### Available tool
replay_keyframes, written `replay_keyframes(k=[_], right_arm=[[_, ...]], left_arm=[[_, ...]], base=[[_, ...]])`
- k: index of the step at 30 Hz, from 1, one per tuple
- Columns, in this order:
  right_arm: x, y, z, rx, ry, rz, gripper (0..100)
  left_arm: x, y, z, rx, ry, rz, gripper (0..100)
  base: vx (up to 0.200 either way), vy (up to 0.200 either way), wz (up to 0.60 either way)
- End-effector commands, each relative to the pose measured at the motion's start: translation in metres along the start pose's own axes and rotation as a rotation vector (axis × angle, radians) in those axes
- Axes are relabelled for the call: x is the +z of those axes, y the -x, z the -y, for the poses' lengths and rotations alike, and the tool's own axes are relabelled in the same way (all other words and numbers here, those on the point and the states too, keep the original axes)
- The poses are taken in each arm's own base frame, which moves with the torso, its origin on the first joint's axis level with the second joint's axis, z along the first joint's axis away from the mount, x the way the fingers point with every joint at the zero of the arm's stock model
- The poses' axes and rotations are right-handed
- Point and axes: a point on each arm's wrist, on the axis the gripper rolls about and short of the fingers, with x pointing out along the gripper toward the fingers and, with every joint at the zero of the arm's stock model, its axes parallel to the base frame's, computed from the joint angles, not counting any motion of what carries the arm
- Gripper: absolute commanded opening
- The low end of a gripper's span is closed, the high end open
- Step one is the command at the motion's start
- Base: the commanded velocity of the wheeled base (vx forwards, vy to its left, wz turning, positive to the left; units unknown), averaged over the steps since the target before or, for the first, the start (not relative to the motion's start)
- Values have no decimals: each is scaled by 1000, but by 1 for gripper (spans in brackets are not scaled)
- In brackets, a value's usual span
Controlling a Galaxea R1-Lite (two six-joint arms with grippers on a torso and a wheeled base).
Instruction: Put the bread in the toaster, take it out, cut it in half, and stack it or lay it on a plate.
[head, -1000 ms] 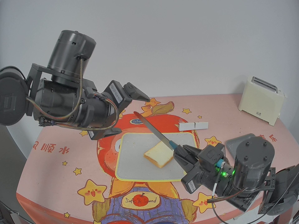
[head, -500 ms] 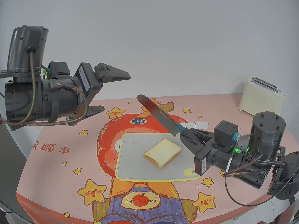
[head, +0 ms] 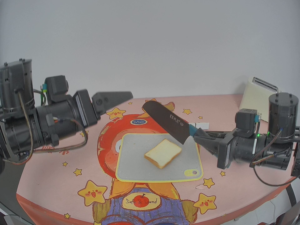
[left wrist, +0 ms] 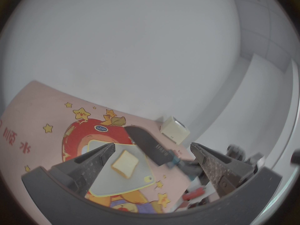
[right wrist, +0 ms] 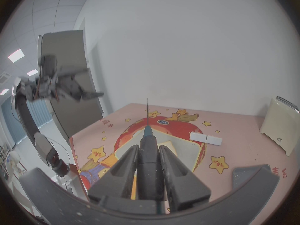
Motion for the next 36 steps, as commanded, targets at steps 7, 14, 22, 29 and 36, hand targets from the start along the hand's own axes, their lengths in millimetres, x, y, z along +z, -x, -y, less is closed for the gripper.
replay_keyframes(k=[7, 14, 22, 29, 36], right_arm=[[-14, 5, 11, 1, 32, -31, 0], [-18, 2, 8, 20, 40, 11, 0], [-41, -22, 11, 17, 45, -21, 0], [-55, -29, 12, 17, 70, -58, 0], [-56, -29, 12, 19, 77, -60, 0]], left_arm=[[-20, -3, -22, -16, -104, 48, 100], [-26, -3, -26, -23, -137, 14, 100], [-29, -9, -31, -7, -136, -5, 100], [-32, -11, -34, 4, -133, -18, 100], [-35, -15, -37, 15, -134, -32, 100]], base=[[0, 0, 0], [0, 0, 0], [0, 0, 0], [0, 0, 0], [0, 0, 0]])
